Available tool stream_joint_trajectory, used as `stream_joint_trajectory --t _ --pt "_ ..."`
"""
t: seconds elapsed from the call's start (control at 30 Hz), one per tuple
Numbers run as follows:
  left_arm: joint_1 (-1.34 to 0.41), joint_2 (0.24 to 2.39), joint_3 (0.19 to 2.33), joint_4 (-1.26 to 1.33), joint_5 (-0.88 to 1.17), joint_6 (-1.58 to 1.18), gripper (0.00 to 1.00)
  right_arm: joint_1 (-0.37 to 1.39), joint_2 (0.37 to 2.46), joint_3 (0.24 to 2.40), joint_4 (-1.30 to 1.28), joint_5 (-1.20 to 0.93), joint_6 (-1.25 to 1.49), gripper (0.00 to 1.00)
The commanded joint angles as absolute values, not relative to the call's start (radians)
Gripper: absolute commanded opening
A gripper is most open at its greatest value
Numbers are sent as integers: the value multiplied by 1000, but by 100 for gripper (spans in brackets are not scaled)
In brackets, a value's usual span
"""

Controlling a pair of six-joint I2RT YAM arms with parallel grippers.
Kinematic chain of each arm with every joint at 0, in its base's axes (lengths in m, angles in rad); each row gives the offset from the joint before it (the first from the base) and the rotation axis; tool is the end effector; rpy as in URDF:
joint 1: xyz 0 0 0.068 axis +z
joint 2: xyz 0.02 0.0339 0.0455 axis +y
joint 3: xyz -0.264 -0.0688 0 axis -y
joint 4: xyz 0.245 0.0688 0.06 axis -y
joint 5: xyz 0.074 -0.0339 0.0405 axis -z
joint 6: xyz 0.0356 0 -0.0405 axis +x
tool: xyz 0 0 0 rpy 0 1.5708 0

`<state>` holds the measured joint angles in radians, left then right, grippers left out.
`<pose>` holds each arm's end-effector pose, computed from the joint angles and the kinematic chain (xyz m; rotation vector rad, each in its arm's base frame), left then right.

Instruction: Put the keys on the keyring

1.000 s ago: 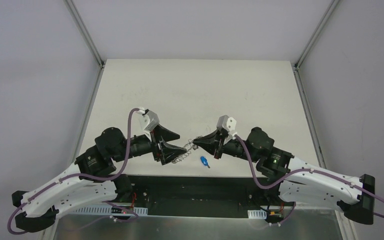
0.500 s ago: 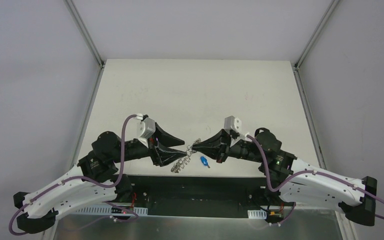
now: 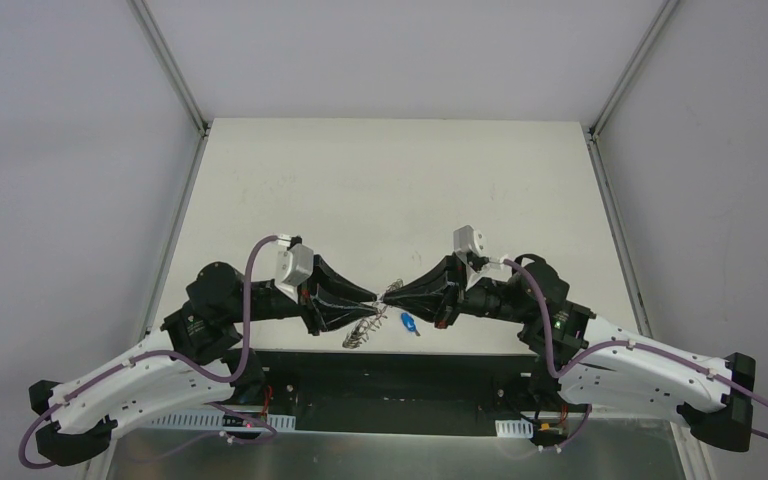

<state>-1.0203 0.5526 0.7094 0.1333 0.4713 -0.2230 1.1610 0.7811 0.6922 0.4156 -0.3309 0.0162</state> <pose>0.0538 -0.1186 0.3798 0.9412 1.0941 -1.3418 0.0626 0.1732 0.3719 -0.9771 0.9467 1.2101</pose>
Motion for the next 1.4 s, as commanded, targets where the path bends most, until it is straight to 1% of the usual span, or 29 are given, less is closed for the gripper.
stream_joint_trajectory --t 0.0,0.07,0.33,0.4,0.57,0.63,0.93,0.97,1.03,1.17,1.2,1.23,1.37 --pt "-1021 553 711 202 520 -204 23 1166 773 753 517 -362 46 0" --pt "-1020 551 712 202 524 -204 21 1166 771 755 506 -365 49 0" --pt "-1020 544 716 207 533 -206 18 1165 774 763 486 -387 70 0" --pt "-1020 546 717 210 538 -207 14 1165 775 769 469 -387 69 0" --pt "-1020 546 718 213 537 -209 8 1165 779 774 456 -397 70 0" --pt "-1020 552 719 213 537 -209 0 1166 781 778 456 -402 74 0" --pt "-1021 574 726 221 528 -212 0 1165 791 792 436 -431 75 0" --pt "-1020 577 727 220 523 -212 0 1165 794 795 435 -436 76 0" --pt "-1020 583 728 221 511 -215 12 1165 796 799 429 -445 78 0" --pt "-1021 585 726 221 486 -219 25 1166 795 798 426 -455 80 0" --pt "-1021 584 725 221 478 -220 26 1165 793 798 426 -456 81 0" --pt "-1020 581 724 220 471 -218 25 1165 792 796 425 -458 81 0" --pt "-1021 588 726 216 471 -214 6 1165 785 793 421 -459 80 0"
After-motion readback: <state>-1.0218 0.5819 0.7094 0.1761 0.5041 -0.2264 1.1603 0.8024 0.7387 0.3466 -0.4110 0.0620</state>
